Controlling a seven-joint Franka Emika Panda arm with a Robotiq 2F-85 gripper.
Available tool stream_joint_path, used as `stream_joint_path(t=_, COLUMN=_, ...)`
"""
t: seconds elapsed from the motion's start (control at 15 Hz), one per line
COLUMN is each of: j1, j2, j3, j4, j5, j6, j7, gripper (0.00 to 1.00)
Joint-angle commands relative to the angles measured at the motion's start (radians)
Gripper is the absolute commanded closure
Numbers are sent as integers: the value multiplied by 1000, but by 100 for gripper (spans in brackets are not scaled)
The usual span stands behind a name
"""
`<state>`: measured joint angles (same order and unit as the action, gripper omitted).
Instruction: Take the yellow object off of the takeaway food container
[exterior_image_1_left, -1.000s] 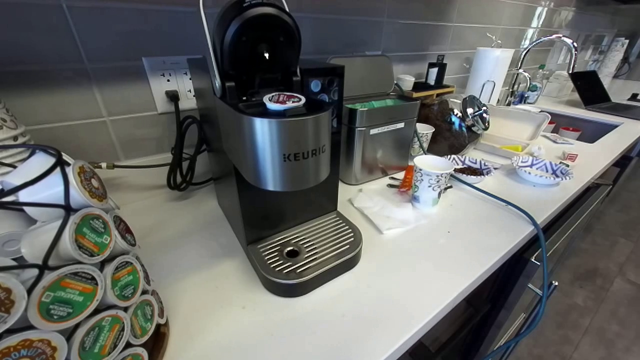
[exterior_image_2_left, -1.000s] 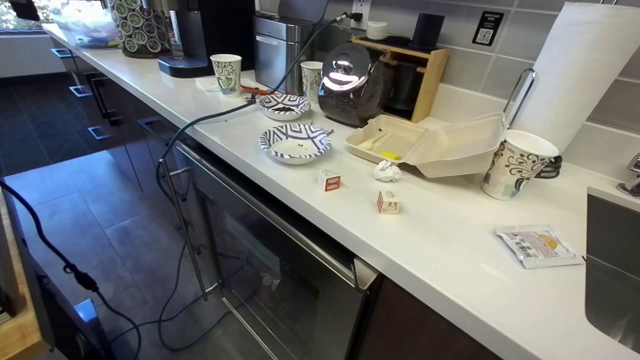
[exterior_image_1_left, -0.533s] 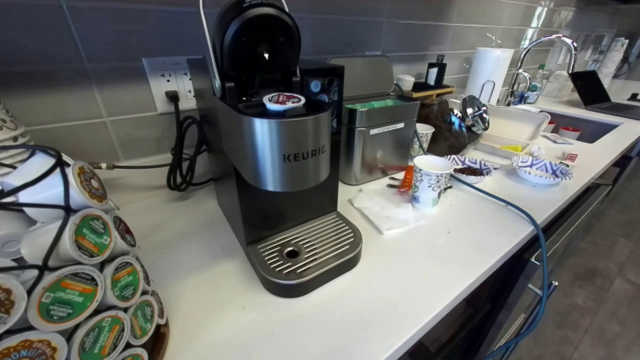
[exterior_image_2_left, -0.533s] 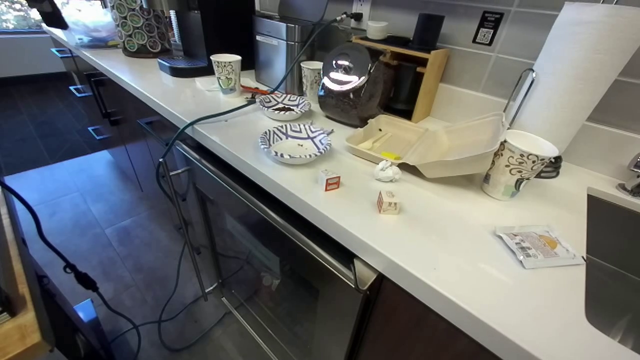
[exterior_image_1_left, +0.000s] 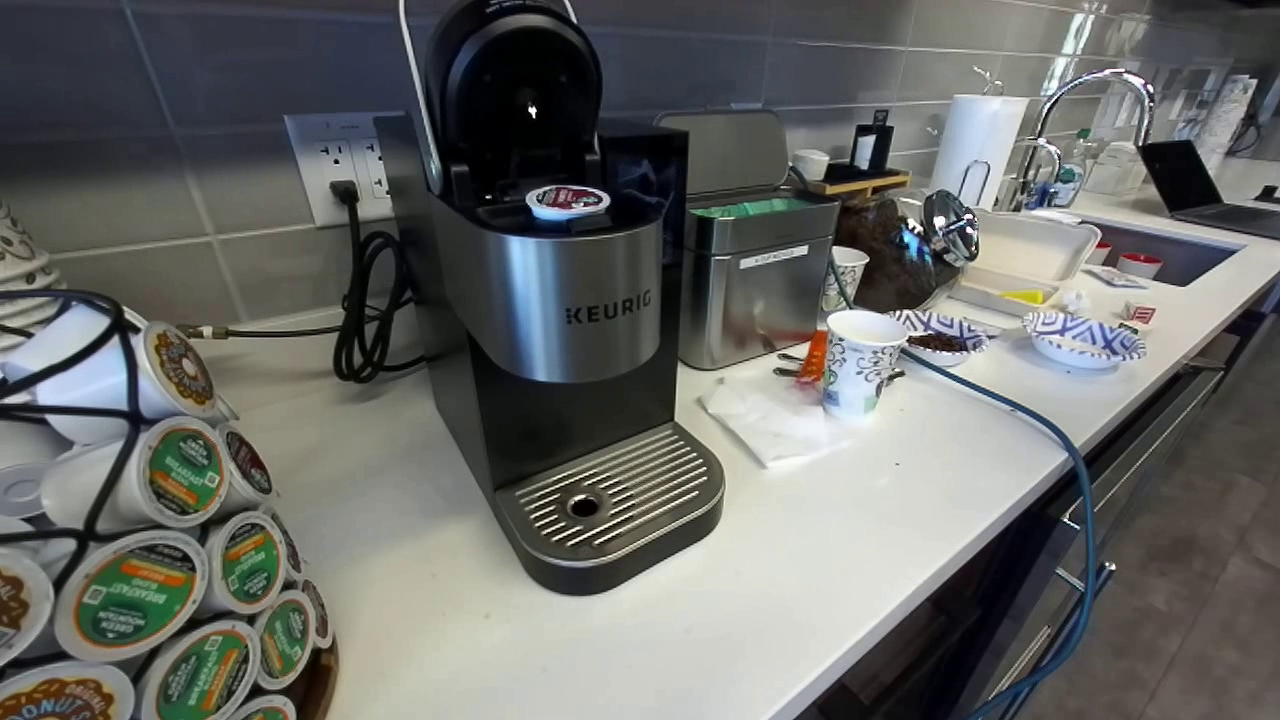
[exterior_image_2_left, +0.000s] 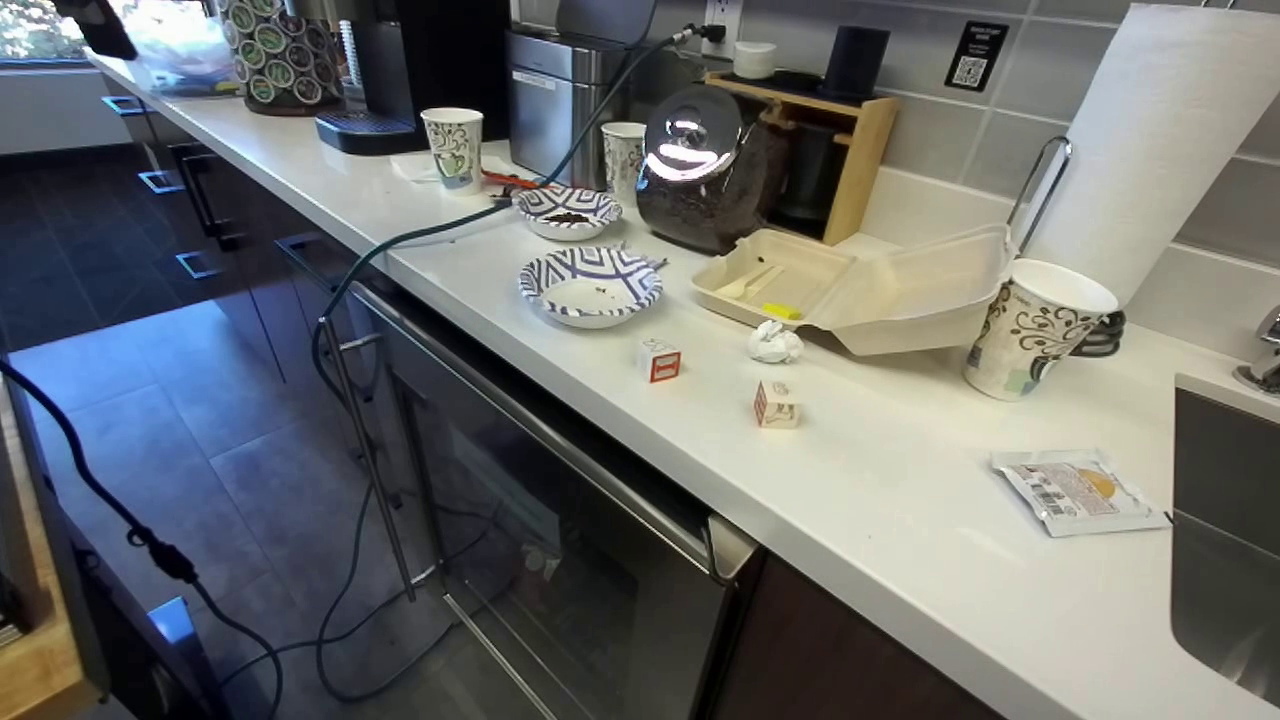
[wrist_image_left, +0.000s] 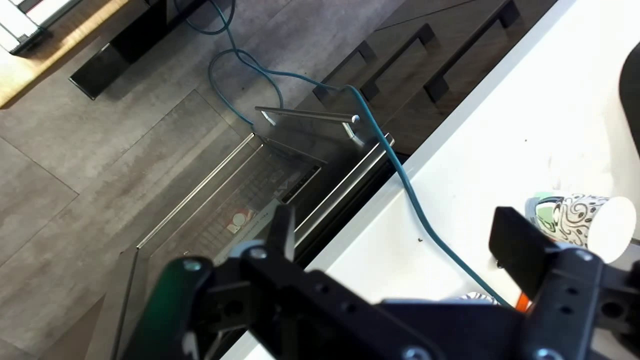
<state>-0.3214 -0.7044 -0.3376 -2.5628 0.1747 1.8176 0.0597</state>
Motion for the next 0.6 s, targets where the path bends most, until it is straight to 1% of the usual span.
stream_joint_path(t=0.0, j1=-24, j2=-1, j3=29, j4=-22, j5=-7, j6=134, j7=-10, gripper=0)
stream_joint_path(t=0.07, j1=-34, j2=31, j3=39, j4=-7, j5=-42, j6=195, j7=-6, gripper=0)
stream_joint_path(t=0.2, j1=-31, j2=117, j3=24, j4=44, j5=-94, j6=338, j7=-47, gripper=0)
stream_joint_path(t=0.27, j1=-30, j2=192, j3=6, j4=98, j5=-132, j6=398, j7=-78, gripper=0)
stream_joint_path(t=0.33, j1=-31, j2=236, j3=-2, j4=127, j5=-162, j6=464, j7=-95, gripper=0)
stream_joint_path(t=0.53, j1=-19, j2=402, j3=-36, j4=272, j5=-224, j6=608, j7=-183, gripper=0)
